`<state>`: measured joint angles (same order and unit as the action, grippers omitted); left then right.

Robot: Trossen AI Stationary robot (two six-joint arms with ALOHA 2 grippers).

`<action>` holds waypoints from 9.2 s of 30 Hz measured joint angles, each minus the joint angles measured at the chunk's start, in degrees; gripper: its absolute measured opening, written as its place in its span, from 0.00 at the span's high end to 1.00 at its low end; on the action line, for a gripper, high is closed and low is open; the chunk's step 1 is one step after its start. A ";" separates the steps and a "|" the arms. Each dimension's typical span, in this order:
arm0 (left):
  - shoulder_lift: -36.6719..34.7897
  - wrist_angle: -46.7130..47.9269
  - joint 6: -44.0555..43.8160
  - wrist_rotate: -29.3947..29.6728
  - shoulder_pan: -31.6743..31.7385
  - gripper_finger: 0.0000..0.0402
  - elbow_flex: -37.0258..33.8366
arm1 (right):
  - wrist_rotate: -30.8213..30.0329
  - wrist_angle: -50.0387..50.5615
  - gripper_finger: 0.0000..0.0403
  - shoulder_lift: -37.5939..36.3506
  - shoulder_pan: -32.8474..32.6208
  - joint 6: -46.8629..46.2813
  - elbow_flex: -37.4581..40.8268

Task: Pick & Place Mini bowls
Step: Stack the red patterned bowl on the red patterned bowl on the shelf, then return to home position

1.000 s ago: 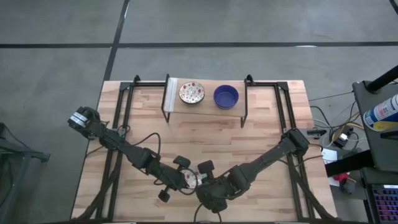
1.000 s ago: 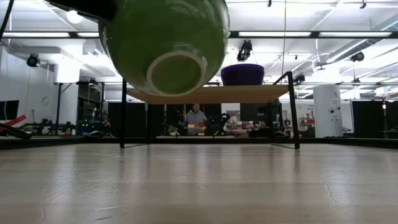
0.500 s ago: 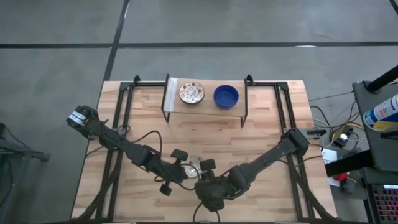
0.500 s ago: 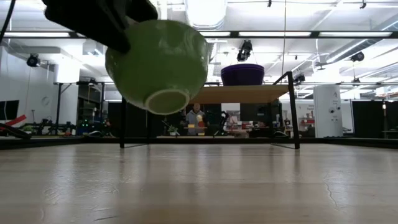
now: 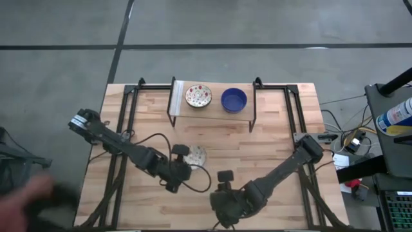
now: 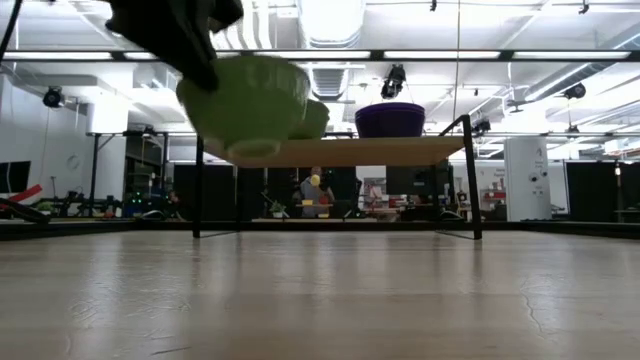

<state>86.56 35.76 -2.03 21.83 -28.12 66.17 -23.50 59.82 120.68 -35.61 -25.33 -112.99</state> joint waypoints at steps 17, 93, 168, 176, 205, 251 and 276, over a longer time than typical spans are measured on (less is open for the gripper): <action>-0.09 27.73 -0.46 9.79 8.14 0.99 24.83 | -8.19 -2.04 0.77 0.04 -1.14 -4.66 6.83; 11.85 28.71 19.94 -3.53 40.72 0.94 35.79 | -9.69 -10.81 0.85 0.09 -1.12 -4.08 12.20; 1.08 26.13 9.21 -11.99 35.45 1.00 32.22 | -18.18 -7.07 0.98 -0.23 -1.25 0.29 12.72; -12.63 9.18 8.42 -14.70 30.68 1.00 12.63 | -18.71 -8.45 0.98 -2.10 -1.20 3.50 13.34; -45.37 -45.91 -0.03 -32.54 26.94 1.00 -42.48 | -4.35 -80.40 0.98 -44.36 4.87 20.36 75.09; -86.58 -30.73 -3.47 -40.81 29.20 1.00 -58.38 | 10.09 -80.16 0.98 -104.47 12.98 27.06 111.86; -85.15 -38.92 -1.55 -38.20 29.24 1.00 -65.68 | 11.63 -62.15 0.98 -113.54 12.74 19.35 112.48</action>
<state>1.41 -3.16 -3.57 -16.37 1.13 0.49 -11.87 -2.33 7.14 -22.87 -5.98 -0.51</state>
